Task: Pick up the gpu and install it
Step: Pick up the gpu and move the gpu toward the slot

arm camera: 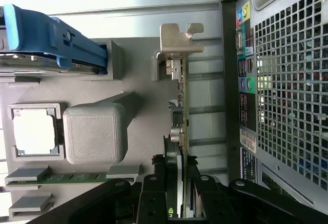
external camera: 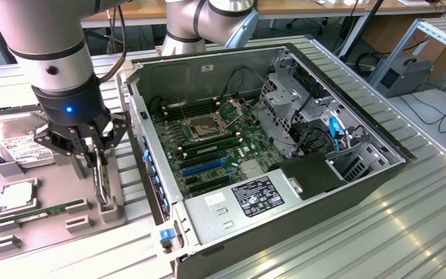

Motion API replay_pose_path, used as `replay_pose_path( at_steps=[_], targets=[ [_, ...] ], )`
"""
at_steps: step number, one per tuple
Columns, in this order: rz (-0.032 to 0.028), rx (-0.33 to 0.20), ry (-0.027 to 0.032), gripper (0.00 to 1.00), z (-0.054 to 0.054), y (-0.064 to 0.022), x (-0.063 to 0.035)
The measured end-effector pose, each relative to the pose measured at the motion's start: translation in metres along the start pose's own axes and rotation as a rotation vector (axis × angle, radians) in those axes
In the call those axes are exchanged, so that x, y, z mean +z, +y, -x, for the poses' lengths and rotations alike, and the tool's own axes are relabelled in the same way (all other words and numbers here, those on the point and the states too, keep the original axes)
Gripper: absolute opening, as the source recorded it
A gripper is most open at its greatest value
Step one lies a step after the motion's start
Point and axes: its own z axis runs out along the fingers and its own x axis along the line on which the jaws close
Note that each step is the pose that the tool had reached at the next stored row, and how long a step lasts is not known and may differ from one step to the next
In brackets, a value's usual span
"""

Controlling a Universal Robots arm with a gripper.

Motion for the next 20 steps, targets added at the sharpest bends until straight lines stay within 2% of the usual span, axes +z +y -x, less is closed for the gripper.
replay_pose_path(
  at_steps=[20],
  targets=[
    [0.0000,0.000,0.0000,0.27,0.000,0.0005,-0.0162]
  ],
)
